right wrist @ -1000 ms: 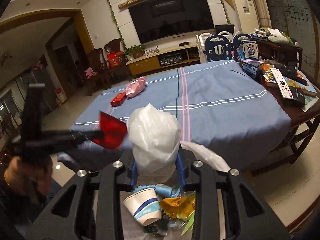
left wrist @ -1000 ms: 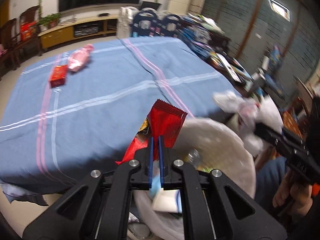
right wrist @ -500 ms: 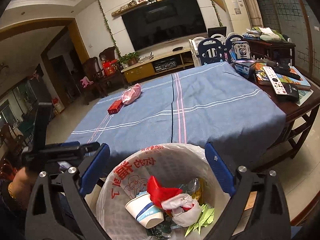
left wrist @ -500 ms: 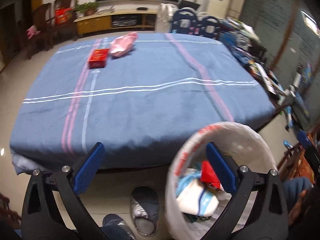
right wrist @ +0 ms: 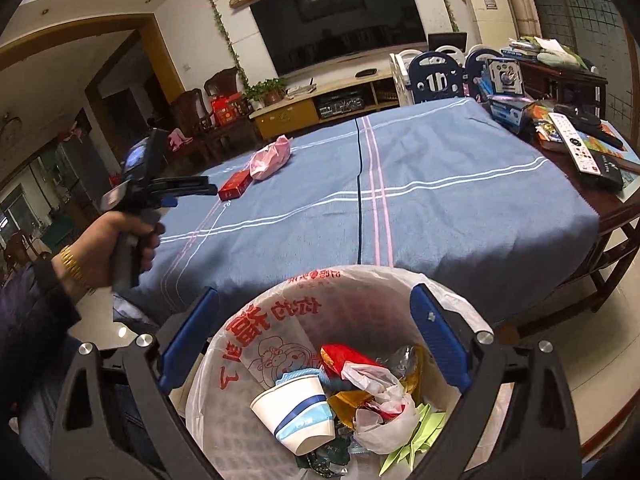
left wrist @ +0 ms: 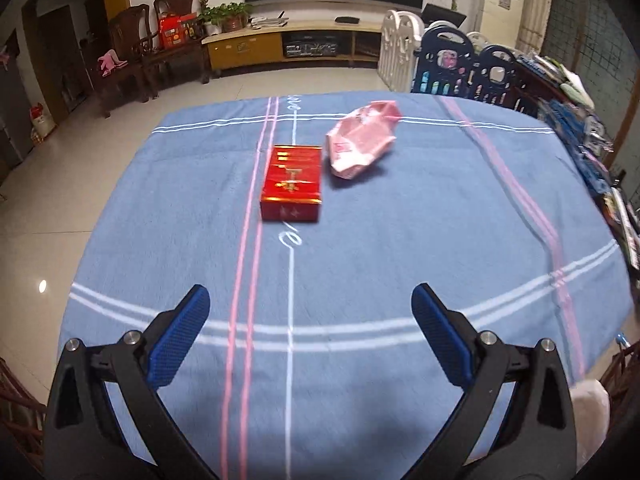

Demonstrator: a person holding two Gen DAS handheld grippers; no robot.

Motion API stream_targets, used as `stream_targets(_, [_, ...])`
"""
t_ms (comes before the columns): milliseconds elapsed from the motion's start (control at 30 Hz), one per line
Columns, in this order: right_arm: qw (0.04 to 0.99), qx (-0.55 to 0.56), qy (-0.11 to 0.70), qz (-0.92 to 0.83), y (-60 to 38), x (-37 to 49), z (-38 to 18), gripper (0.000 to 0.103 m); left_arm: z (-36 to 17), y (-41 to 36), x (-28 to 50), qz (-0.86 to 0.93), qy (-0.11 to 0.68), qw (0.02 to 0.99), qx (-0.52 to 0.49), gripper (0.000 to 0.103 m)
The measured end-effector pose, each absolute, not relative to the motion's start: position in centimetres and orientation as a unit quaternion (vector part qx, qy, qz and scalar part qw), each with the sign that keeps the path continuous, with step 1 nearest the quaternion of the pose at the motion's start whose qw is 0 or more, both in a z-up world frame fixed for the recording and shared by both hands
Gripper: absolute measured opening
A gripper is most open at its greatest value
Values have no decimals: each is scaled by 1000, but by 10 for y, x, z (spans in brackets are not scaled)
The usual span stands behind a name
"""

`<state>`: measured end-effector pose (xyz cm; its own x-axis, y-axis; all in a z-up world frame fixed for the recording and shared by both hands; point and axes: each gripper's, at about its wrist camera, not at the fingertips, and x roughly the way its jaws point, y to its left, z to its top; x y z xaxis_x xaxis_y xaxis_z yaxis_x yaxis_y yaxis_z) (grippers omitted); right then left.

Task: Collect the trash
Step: 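Grasp the red cigarette box with the left tool while the right tool grasps the pink bag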

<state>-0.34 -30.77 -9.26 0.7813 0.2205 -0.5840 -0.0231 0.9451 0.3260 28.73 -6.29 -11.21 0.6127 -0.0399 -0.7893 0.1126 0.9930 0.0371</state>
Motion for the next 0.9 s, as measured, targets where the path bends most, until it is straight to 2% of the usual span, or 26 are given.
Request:
stream_targets(300, [922,147,352,69,-302,10,-109,94,-156,-54,377,-42,454,889,37,99])
stream_targets(400, [919,147,359,69,-302,14,-114,94,-162,-54,403,-31,459,887,38,92])
stream_targets(467, [918,147,362,67,-302,15,-117,94,-168,-48,417,-32,468,883,24,76])
stream_targets(500, [917,146,364,67,-301,16,-118,94,-169,-45,418,-34,469,882,21,75])
stream_targets(567, [916,147,367,67,-301,18,-120,94,-167,-41,416,-48,455,889,22,59])
stream_targets(767, [918,140,365,69,-294,21,-120,94,-144,-18,384,-44,431,901,-1,58])
stream_targets(900, [919,136,364,72,-290,22,-119,94,-84,-2,342,-34,404,912,-65,58])
